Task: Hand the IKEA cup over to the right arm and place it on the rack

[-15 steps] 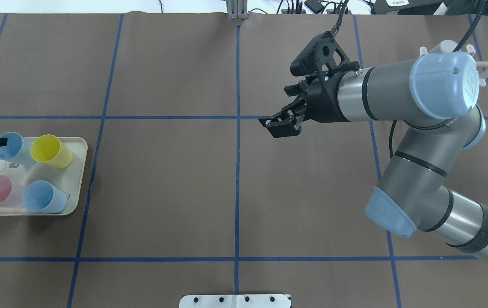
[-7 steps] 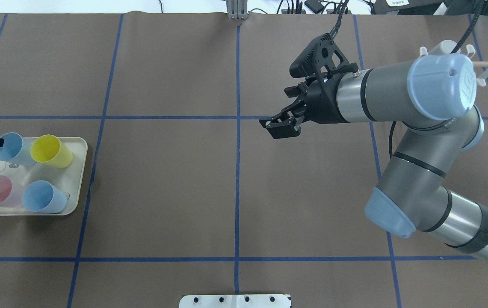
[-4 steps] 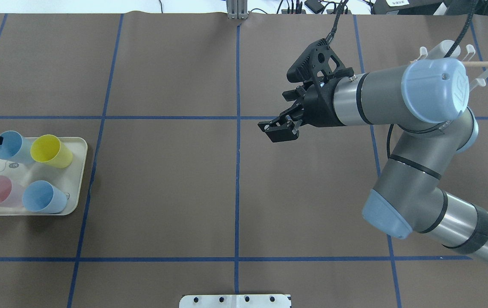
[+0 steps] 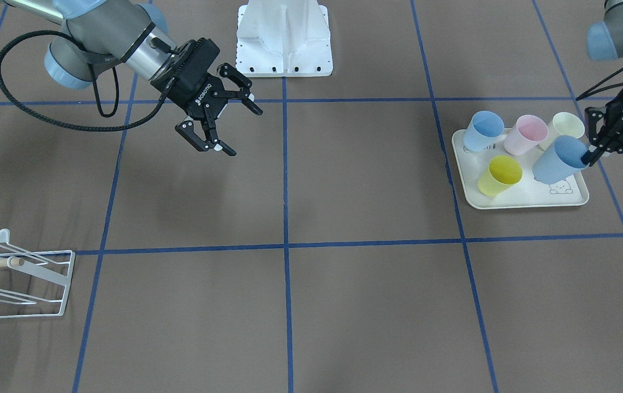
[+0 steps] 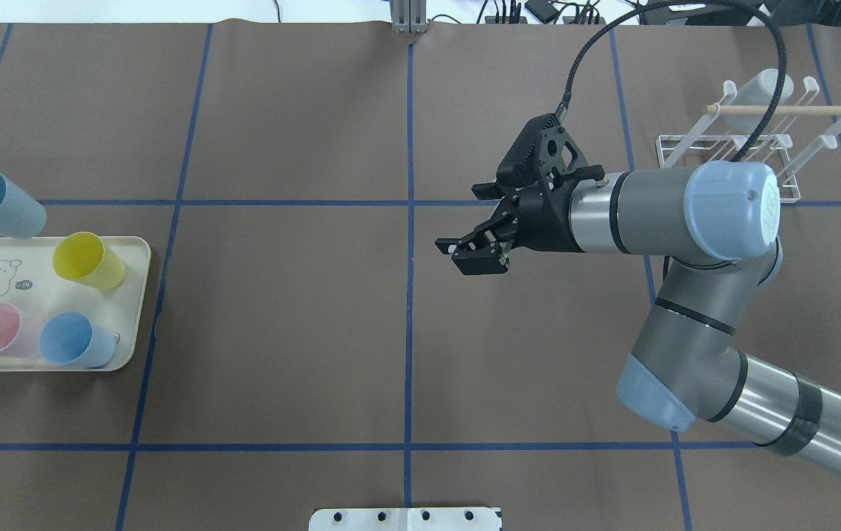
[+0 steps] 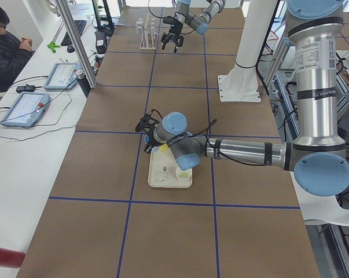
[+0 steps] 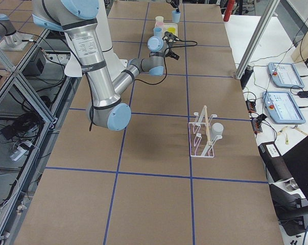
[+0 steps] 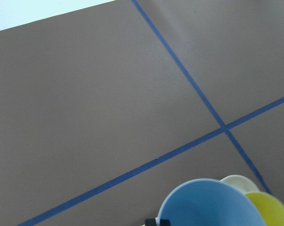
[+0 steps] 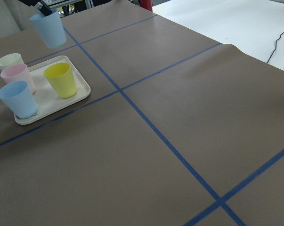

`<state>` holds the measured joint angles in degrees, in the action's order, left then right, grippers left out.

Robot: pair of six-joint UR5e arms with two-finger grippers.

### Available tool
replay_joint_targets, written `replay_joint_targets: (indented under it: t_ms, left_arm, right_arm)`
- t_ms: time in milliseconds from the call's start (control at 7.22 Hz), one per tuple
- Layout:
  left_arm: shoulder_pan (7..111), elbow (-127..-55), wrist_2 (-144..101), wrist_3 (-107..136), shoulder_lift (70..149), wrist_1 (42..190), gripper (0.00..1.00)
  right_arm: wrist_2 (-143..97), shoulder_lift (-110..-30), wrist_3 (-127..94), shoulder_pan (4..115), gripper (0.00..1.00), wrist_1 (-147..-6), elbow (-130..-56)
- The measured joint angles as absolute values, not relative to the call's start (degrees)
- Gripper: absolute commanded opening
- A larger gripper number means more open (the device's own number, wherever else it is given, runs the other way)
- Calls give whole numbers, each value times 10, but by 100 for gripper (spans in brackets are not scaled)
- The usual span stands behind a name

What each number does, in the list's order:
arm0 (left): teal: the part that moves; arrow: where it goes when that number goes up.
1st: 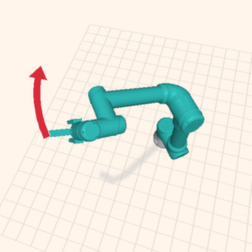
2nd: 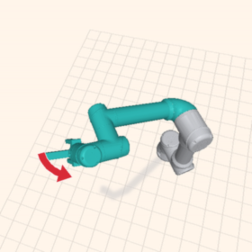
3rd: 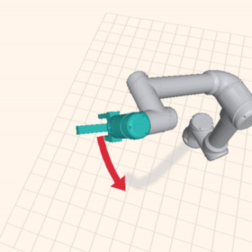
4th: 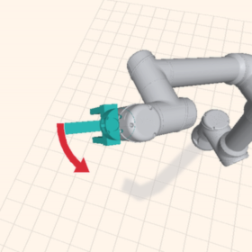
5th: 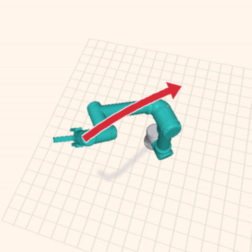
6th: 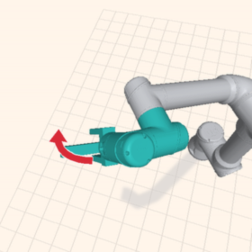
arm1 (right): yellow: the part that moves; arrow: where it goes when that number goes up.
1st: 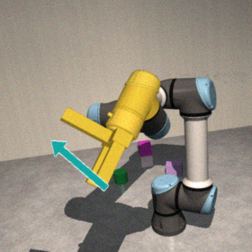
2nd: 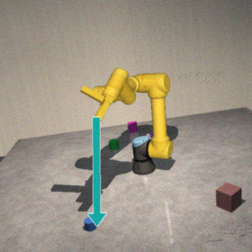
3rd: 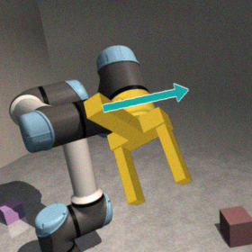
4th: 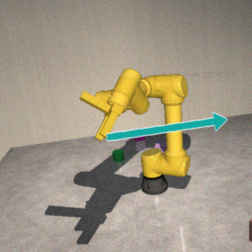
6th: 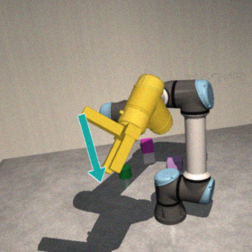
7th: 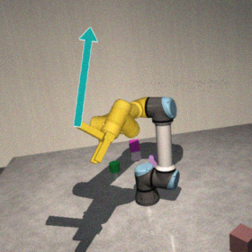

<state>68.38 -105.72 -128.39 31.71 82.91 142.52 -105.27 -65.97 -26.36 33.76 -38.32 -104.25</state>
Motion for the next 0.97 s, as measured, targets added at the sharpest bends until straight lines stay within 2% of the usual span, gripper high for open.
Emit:
replay_joint_targets:
  t_ms: [277,415,969]
  left_arm:
    - [684,-1149,-1344,432,848,1377,0]
    - [681,-1167,-1370,499,876,1376,0]
    - [603,-1175,-1402,693,940,1487,0]
  right_arm:
    - [-1041,-649,-261,317,99,-379,-1042]
    - [-1041,-649,-255,307,99,-367,-1041]
    - [-1040,-650,-232,270,97,-231,-1022]
